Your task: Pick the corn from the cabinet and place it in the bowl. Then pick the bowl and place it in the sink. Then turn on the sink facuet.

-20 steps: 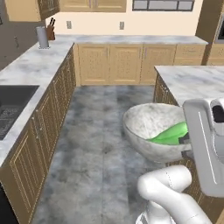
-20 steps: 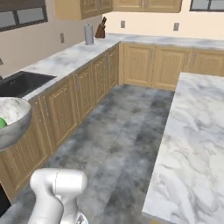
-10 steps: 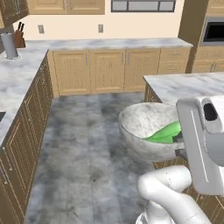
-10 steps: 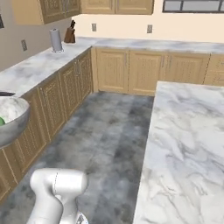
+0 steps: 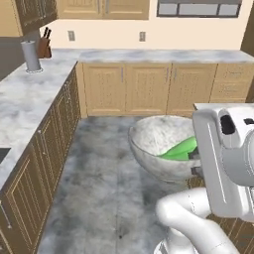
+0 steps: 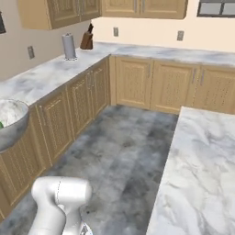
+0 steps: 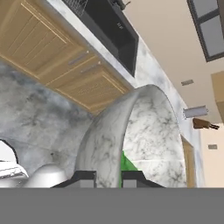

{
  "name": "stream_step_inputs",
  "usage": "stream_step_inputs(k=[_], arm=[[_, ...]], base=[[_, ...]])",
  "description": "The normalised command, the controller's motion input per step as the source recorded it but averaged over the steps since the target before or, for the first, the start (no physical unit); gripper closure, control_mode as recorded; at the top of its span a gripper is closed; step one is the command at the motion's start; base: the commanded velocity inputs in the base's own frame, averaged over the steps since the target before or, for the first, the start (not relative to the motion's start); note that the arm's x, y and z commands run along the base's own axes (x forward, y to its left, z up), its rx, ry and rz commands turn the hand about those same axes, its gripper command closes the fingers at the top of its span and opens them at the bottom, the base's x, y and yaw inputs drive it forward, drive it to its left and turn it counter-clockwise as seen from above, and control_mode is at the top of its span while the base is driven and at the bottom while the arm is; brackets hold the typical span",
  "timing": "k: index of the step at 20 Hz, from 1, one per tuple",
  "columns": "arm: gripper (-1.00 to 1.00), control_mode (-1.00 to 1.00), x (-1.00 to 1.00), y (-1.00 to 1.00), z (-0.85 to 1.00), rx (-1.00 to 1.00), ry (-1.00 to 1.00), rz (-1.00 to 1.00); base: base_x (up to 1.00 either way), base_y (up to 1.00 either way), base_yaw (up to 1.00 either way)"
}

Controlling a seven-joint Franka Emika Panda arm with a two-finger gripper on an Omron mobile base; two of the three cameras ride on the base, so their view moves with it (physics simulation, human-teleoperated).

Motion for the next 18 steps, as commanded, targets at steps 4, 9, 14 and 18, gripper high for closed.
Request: stream_step_inputs(k=[4, 9, 14, 18], arm=[[1.0, 1.0, 0.0, 0.0, 0.0, 0.0, 0.0, 0.0], [1.0, 1.0, 0.0, 0.0, 0.0, 0.0, 0.0, 0.0], [1.0, 1.0, 0.0, 0.0, 0.0, 0.0, 0.0, 0.0], [1.0, 1.0, 0.0, 0.0, 0.0, 0.0, 0.0, 0.0]], base=[[0.77, 0.02, 0.48], [0.31, 0.19, 0.58], [0.18, 0.38, 0.64], [0.73, 0.13, 0.59]])
